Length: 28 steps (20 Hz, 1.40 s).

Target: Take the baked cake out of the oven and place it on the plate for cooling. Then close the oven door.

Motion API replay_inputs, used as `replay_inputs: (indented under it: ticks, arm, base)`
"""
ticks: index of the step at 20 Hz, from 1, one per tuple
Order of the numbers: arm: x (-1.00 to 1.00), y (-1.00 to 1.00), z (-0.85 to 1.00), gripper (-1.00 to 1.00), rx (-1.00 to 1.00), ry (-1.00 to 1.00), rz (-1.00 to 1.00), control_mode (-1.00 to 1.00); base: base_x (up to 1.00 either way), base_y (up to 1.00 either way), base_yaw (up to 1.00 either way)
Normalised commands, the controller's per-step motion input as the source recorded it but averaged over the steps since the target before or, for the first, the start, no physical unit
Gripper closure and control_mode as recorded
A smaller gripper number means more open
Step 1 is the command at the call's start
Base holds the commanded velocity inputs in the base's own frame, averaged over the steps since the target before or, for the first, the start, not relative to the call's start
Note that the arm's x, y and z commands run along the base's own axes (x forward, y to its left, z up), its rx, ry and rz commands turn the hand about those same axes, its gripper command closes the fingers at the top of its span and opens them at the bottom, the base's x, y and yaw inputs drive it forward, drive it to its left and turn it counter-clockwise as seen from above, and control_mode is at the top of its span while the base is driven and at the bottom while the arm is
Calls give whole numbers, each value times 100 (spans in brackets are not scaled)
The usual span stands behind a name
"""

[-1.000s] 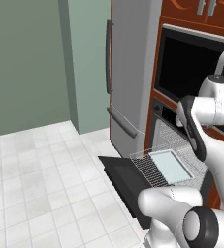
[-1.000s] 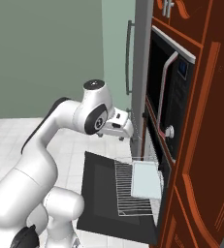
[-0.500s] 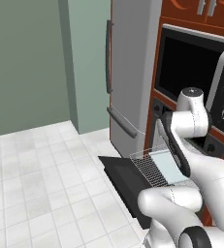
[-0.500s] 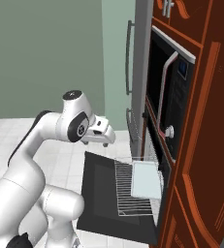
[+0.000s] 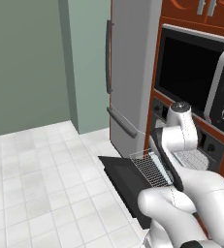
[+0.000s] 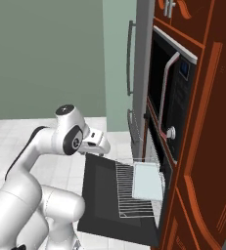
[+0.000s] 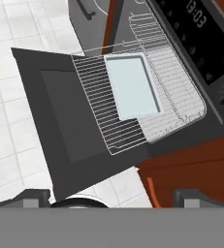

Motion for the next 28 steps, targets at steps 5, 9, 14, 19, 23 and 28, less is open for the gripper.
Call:
replay_inputs:
  ticks: [5,9,14,19,23,28]
  arm:
    - [1,0,-49,-100,-4,0,0,-100]
    - [0,0,-53,-100,-2,0,0,-100]
    - [0,0,-46,-100,0,0,0,-100]
    - [0,0,-33,-100,0,0,0,-100]
    - [0,2,-29,-100,0,0,0,-100]
    - [3,0,-34,-100,0,0,0,-100]
  base:
    - [0,0,0]
    - [0,0,0]
    - [0,0,0]
    - [0,0,0]
    - [0,0,0]
    - [0,0,0]
